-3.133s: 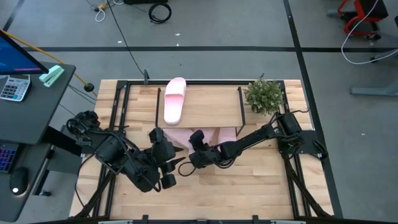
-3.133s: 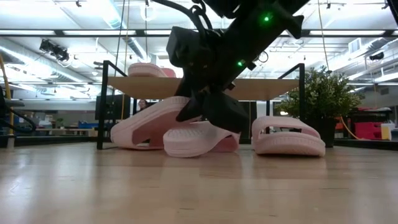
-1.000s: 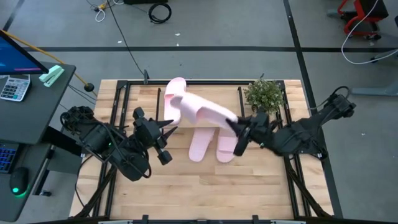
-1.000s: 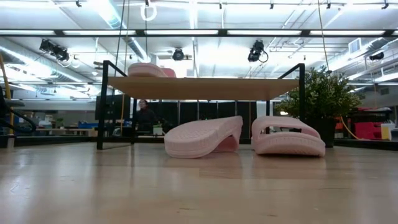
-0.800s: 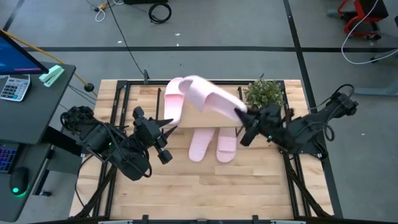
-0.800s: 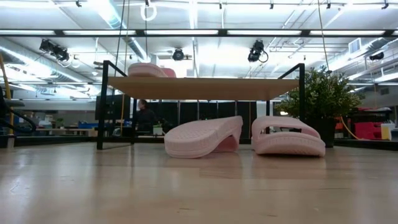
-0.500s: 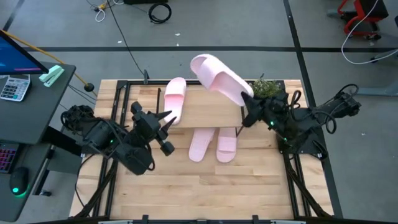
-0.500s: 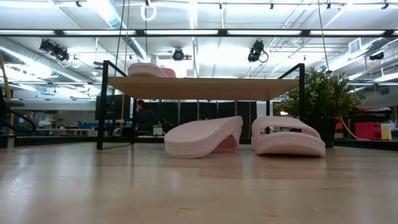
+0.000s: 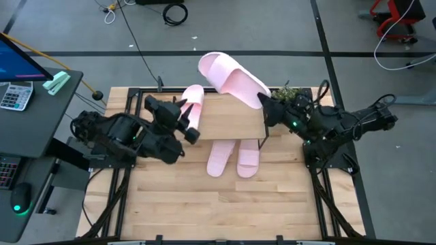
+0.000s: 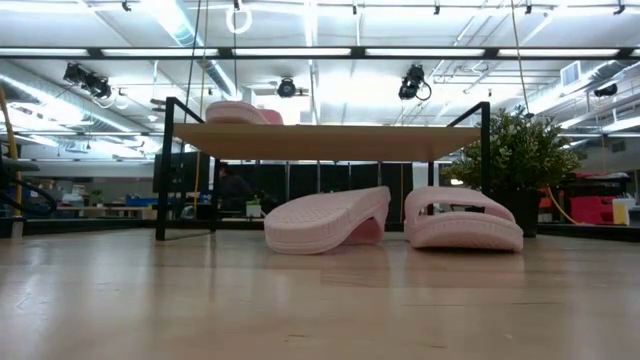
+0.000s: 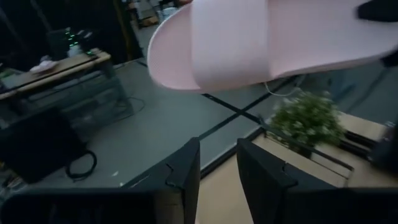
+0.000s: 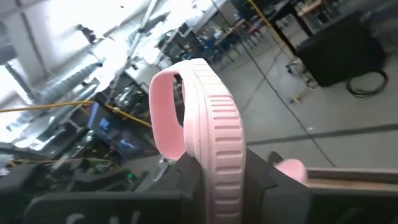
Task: Pick and place slides into the shelf
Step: Put the pink slipper on the shelf
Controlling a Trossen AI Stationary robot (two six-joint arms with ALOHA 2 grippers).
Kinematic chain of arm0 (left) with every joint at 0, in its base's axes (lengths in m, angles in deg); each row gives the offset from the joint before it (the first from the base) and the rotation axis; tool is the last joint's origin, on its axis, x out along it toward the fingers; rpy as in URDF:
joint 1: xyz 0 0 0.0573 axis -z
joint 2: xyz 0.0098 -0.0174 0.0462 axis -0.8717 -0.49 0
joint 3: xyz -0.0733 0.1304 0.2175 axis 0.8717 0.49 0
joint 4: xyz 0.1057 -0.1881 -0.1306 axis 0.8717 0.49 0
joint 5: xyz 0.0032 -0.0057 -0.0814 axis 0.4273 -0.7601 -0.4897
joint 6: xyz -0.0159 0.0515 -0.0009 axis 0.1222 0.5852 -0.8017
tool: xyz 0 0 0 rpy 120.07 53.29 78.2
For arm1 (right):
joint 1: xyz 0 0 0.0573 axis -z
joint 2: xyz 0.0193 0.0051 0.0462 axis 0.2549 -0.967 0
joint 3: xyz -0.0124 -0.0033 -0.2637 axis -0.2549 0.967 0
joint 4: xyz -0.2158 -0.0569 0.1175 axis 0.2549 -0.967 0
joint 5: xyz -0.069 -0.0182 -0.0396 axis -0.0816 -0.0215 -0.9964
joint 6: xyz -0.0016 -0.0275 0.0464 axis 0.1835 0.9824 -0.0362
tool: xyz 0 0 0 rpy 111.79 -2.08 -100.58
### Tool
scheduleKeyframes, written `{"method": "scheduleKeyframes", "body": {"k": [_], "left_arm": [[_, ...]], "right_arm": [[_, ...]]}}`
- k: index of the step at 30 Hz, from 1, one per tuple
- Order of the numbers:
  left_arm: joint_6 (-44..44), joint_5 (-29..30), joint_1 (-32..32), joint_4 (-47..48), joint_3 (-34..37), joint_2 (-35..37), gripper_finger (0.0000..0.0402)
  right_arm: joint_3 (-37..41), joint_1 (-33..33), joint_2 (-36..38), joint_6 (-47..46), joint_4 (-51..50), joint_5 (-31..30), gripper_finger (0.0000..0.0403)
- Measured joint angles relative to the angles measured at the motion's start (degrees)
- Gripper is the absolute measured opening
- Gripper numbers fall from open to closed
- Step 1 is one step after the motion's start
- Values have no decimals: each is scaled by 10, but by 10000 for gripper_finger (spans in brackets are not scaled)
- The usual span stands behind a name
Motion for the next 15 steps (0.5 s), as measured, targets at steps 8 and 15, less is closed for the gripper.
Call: {"method": "scheduleKeyframes", "body": {"k": [8,15], "left_arm": [[-35,-26,-35,-15,0,0,112],[97,-111,-41,-244,2,-12,100]], "right_arm": [[0,41,17,104,60,48,62],[0,83,64,156,59,98,62]]}}
